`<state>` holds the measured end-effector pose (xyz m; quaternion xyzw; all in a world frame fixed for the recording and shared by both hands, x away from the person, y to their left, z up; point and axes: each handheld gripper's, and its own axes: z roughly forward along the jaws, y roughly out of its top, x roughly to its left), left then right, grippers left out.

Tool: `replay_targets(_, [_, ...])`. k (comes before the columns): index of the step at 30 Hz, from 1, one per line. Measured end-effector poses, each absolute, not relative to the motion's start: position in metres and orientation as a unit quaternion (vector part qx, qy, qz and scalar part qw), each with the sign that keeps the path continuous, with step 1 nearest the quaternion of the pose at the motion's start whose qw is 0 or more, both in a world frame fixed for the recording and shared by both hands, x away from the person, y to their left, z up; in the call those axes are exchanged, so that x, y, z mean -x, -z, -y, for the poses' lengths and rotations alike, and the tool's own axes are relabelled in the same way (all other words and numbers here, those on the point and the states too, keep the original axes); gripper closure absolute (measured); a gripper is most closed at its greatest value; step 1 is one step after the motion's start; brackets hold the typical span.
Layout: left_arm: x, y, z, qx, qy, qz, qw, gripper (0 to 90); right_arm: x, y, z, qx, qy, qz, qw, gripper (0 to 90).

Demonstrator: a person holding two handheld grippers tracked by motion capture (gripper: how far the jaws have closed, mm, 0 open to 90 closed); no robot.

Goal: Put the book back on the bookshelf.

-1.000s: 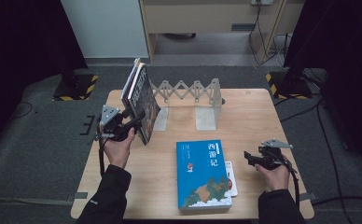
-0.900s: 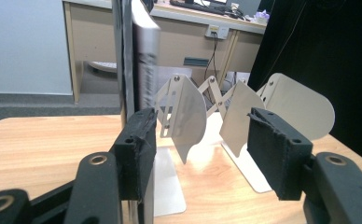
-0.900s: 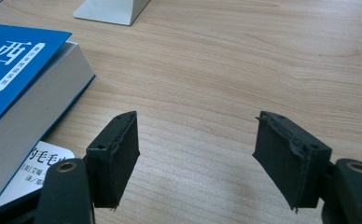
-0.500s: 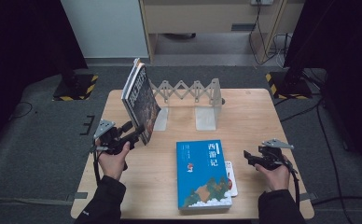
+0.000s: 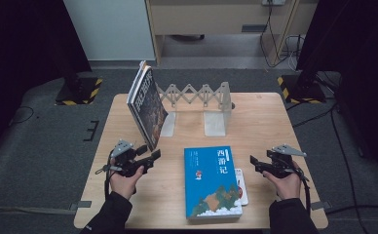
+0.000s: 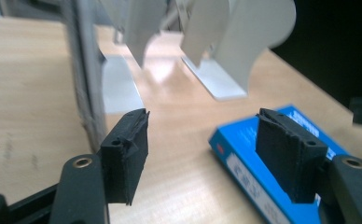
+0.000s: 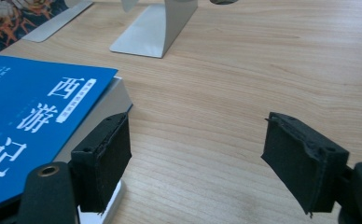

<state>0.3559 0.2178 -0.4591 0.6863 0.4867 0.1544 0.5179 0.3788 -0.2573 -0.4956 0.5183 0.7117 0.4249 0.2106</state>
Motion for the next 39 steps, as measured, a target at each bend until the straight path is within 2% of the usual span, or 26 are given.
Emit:
replay_targets(6, [-0.355,0.469,-0.203,-0.712,-0.139,-0.472,0.501,31.9,-0.379,0.490,0.254,-0.504,-0.428,-0.720,0.209,19.3])
replay_targets(12, [-0.355,0.475,-0.189,-0.725,-0.126,-0.462,0.495,31.7,-0.379,0.488,0.244,-0.490,-0.437,-0.727,0.201,10.6])
replay_targets(15, [-0.355,0.479,-0.180,-0.733,-0.119,-0.457,0.489,31.4,-0.378,0.486,0.239,-0.478,-0.441,-0.734,0.198,10.3])
replay_targets(26, [-0.357,0.493,-0.153,-0.754,-0.091,-0.447,0.472,30.7,-0.375,0.485,0.222,-0.464,-0.439,-0.747,0.183,16.3])
replay_targets(32, [-0.360,0.501,-0.145,-0.761,-0.082,-0.449,0.461,30.6,-0.374,0.491,0.208,-0.457,-0.434,-0.761,0.154,22.6])
replay_targets(39, [-0.360,0.511,-0.133,-0.773,-0.069,-0.442,0.450,28.5,-0.373,0.498,0.194,-0.459,-0.414,-0.776,0.125,22.6])
